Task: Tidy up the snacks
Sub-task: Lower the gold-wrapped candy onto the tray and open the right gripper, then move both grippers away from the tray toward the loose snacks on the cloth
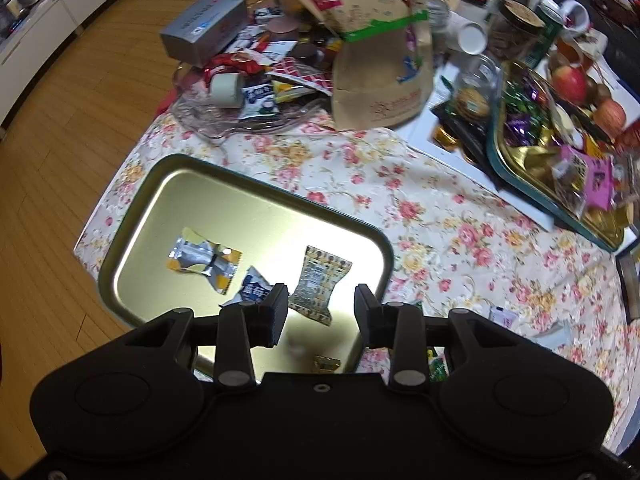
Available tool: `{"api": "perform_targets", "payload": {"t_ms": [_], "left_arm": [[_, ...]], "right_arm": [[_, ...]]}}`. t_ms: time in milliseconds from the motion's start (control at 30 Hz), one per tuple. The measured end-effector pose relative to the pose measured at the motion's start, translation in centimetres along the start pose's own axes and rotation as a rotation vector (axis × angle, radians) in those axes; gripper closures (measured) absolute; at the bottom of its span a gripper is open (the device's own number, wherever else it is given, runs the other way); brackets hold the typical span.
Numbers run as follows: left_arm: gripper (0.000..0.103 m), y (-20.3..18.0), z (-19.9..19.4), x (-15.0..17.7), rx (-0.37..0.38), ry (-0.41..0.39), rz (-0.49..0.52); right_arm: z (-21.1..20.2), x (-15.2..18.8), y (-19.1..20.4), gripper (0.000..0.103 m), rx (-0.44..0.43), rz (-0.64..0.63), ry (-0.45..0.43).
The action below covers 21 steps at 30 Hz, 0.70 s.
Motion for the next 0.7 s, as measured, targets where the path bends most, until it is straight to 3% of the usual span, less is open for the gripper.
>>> {"api": "perform_targets", "payload": {"t_ms": [700], "left_arm": [[0.058,-10.4,2.0,5.2,0.088,0.117,0.285]], "right_arm": [[-3.0,1.3,-13.2,0.065,0.147,0.162,-0.023]]}}
Point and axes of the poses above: each gripper's, at about its wrist camera, not at the fingertips, and z roughly the way its jaws point, y to its left, x to its underside, the point moved 5 cm from there along z, roughly the way its jaws point, and after that the axes turned 5 degrees about -z, right-handed, at the moved point
